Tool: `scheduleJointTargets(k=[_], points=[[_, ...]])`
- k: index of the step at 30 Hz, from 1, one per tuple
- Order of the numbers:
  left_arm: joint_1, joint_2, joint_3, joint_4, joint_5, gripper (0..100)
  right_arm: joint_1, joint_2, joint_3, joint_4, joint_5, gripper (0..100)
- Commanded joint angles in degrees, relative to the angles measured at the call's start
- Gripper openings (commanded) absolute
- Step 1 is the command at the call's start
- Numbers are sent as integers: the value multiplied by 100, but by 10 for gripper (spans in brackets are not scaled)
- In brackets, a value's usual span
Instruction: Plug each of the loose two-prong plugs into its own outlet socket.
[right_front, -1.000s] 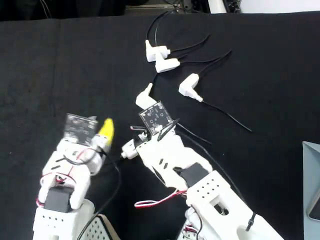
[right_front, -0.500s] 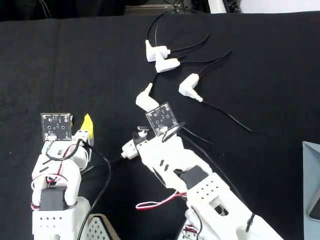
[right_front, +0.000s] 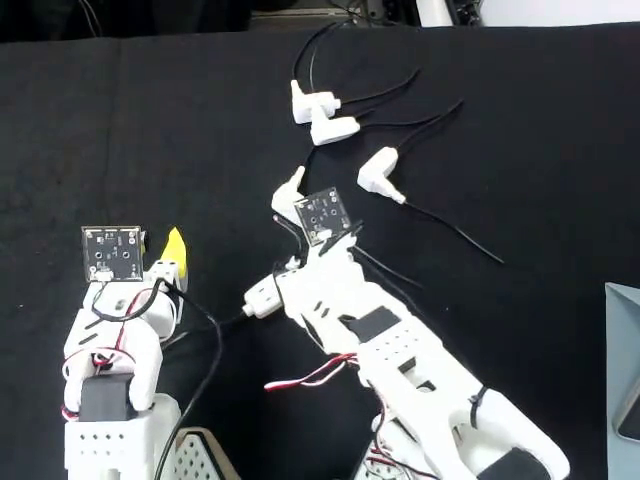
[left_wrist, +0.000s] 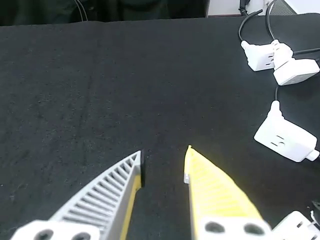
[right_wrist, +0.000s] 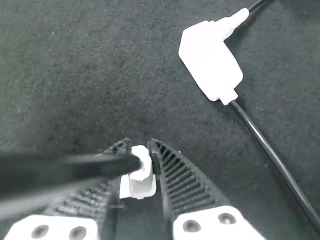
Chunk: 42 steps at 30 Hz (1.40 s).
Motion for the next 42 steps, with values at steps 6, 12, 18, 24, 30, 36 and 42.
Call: scheduleJointTargets(k=[6, 12, 18, 24, 30, 36, 42], points=[[-40, -44, -321, 44, 18, 148, -88, 4, -330, -141, -70, 11], [-40, -44, -321, 44, 18, 148, -167, 13, -295, -149, -35, 11], [-40, -44, -321, 44, 18, 148, -185, 22, -382, -132, -26, 11], [-40, -44, -321, 44, 18, 148, -185, 409, -391, -211, -18, 11], [-48, -44, -321, 44, 18, 148, -176, 1226, -620, -448, 167, 11], [-277, -44, -321, 44, 35, 148, -176, 901, -356, -422, 193, 11], [-233, -44, -321, 44, 35, 148, -176, 602, -48, -422, 501, 11]])
